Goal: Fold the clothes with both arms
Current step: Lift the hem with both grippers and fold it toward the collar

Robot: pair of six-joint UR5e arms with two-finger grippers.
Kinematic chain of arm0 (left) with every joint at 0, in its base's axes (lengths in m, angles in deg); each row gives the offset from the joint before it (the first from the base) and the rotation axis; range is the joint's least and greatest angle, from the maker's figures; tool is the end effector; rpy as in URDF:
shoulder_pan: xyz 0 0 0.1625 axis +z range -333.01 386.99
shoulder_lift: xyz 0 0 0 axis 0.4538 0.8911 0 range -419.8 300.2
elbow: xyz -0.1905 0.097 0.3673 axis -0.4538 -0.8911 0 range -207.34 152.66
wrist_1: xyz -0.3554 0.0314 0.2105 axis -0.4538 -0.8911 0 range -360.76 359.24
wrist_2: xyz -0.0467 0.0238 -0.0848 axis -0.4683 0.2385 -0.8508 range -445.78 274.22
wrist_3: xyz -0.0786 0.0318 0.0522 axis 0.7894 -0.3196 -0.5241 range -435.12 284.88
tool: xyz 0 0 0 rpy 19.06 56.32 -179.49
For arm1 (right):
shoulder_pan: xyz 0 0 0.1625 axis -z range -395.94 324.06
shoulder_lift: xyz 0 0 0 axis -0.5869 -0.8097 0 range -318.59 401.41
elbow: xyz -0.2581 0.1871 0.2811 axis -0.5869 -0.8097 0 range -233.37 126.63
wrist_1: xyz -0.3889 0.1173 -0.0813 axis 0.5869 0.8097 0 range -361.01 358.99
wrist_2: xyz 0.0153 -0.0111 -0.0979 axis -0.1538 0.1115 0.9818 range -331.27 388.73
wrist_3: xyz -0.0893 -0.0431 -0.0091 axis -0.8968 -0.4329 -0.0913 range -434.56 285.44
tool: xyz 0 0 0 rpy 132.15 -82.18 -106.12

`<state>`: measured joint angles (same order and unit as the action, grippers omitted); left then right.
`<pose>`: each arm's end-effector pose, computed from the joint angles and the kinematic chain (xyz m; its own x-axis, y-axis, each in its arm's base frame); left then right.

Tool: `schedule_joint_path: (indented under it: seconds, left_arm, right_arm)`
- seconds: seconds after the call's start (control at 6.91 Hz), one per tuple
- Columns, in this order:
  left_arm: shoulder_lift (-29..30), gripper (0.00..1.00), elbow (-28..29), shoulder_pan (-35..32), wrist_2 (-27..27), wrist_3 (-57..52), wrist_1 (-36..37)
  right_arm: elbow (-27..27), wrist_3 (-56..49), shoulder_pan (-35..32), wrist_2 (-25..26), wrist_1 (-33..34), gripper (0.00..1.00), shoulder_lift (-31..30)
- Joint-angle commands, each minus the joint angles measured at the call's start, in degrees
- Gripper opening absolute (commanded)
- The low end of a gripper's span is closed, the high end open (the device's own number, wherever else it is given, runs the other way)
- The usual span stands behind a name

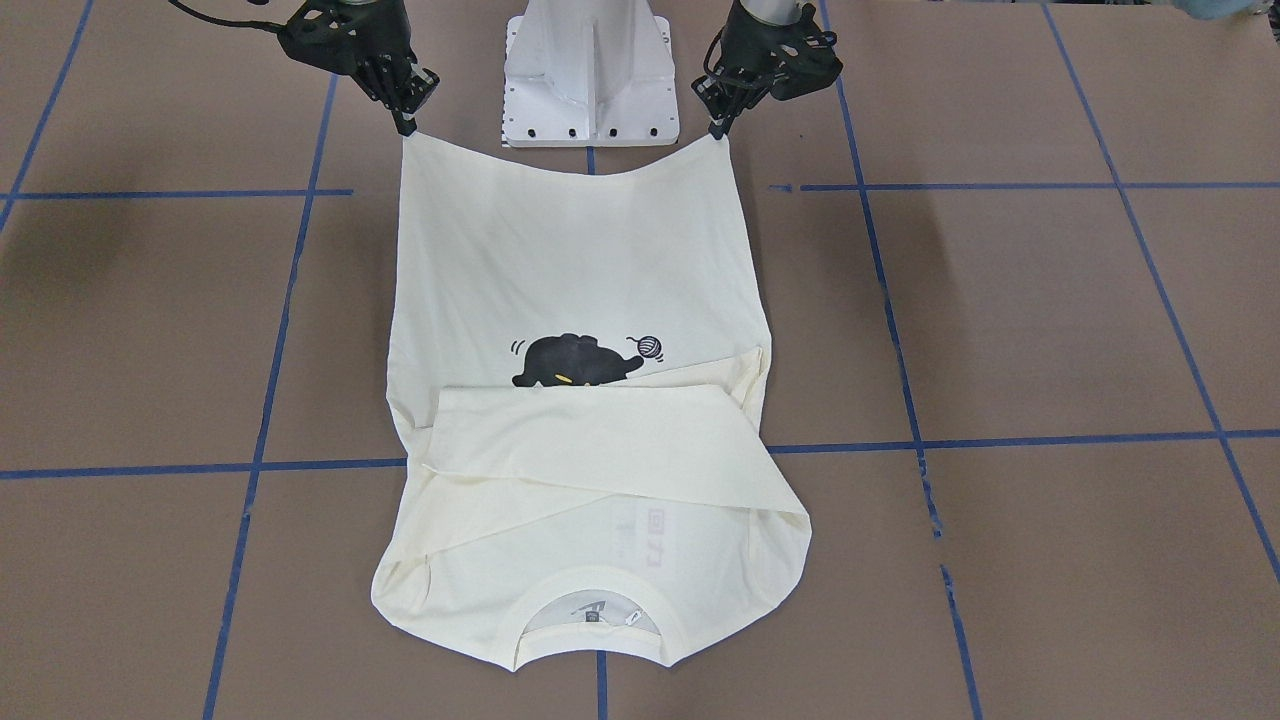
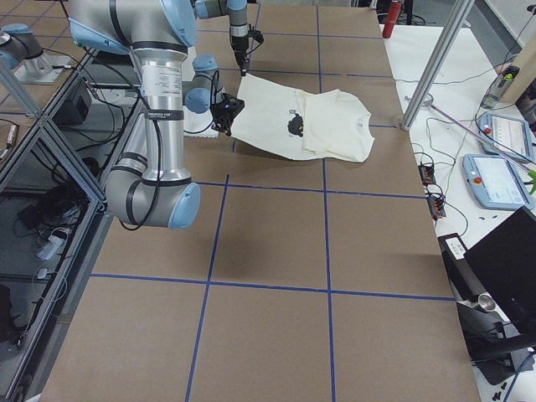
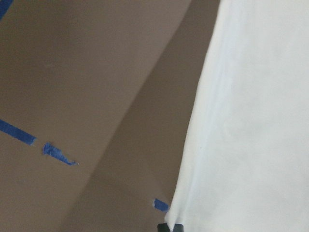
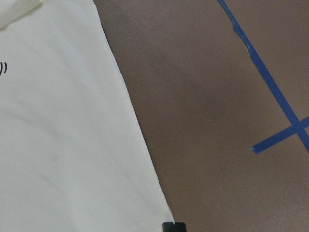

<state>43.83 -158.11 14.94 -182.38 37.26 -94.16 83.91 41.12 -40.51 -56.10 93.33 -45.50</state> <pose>0.4296 -0.2163 0.2249 0.4391 -0.4805 -0.7592 0.3023 0.8747 -0.3788 -0.4011 -0.1747 0.2819 0.5613 0.4778 0.6757 -0.4296 0.8661 -0.2556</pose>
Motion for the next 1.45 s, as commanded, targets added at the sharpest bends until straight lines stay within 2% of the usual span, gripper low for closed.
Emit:
schedule_joint_path:
  seconds: [0.0, 0.14, 0.29, 0.43, 0.58, 0.72, 0.87, 1.01, 1.16, 1.3]
  left_arm:
    - [0.0, 0.00, -6.8, 0.0, -1.1, 0.2, 2.1]
    - [0.5, 0.00, -6.4, -0.6, -0.2, 0.2, 2.6]
    - [0.8, 0.00, -5.5, -2.5, 1.5, -0.8, 3.2]
    - [1.1, 0.00, -4.4, -4.4, 2.5, -5.5, 3.2]
    - [3.0, 0.00, -2.5, -8.7, 3.1, -8.7, 3.2]
    - [6.5, 0.00, 2.5, -11.7, 3.1, -11.1, 3.1]
    - [9.4, 0.00, 7.2, -14.3, 3.3, -11.6, 2.8]
    - [12.2, 0.00, 10.2, -16.9, 3.3, -11.6, 2.7]
    - [13.0, 0.00, 12.3, -19.8, 3.3, -12.6, 1.7]
    - [13.1, 0.00, 16.5, -21.9, 3.3, -14.4, -3.1]
  right_arm:
    - [5.8, 0.1, -1.2, 0.2, 4.4, 0.00, -1.0]
    - [7.5, -0.5, -4.9, 0.0, 5.3, 0.00, -0.3]
    - [5.7, -1.9, -6.3, 0.0, 5.4, 0.00, 1.8]
    - [1.6, -8.0, -10.8, -0.4, 5.5, 0.00, 7.7]
    - [-4.0, -15.4, -15.3, -0.5, 5.7, 0.00, 10.1]
    - [-7.9, -22.8, -21.4, -2.7, 5.8, 0.00, 12.7]
    - [-13.2, -28.2, -27.9, -7.8, 5.3, 0.00, 15.3]
    - [-20.1, -30.0, -30.6, -9.2, 5.2, 0.00, 20.1]
    - [-25.0, -33.9, -34.1, -9.4, 5.2, 0.00, 22.0]
    - [-29.5, -36.6, -35.8, -9.3, 4.3, 0.00, 24.0]
